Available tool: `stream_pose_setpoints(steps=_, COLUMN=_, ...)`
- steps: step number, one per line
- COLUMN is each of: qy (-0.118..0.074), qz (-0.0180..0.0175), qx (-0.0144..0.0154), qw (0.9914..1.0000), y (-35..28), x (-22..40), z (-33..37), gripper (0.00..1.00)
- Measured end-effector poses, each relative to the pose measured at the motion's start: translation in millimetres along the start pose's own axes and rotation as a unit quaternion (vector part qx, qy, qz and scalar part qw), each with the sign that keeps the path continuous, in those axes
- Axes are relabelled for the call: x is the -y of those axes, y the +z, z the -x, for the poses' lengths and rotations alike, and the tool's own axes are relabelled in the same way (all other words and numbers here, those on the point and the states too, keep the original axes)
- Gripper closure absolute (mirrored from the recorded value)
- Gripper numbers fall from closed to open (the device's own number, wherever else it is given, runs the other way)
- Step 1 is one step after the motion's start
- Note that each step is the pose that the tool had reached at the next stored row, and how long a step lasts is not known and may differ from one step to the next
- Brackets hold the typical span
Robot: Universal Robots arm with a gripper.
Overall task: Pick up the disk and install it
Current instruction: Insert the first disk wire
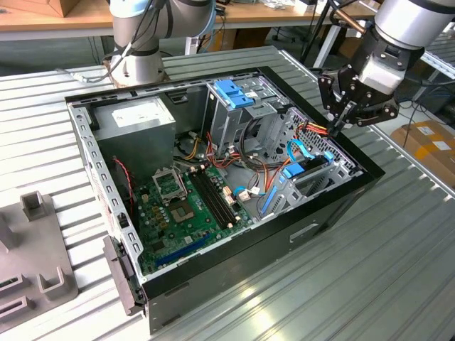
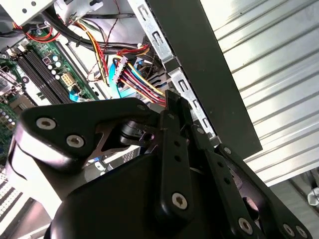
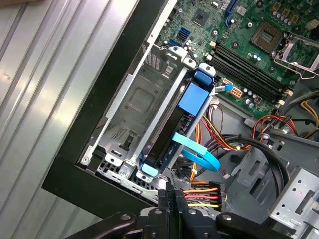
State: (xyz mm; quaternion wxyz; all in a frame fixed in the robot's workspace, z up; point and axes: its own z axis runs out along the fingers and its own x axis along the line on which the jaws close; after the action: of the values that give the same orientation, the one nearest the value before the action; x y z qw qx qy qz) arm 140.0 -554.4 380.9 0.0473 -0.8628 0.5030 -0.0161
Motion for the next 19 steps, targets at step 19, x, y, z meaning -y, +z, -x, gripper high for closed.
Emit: stream_pose_setpoints(steps=19, qy=0.119, qz=-0.0024, qx=-0.0117, qw=0.99280, y=0.5, x=-0.1, z=0.0, gripper=0.83)
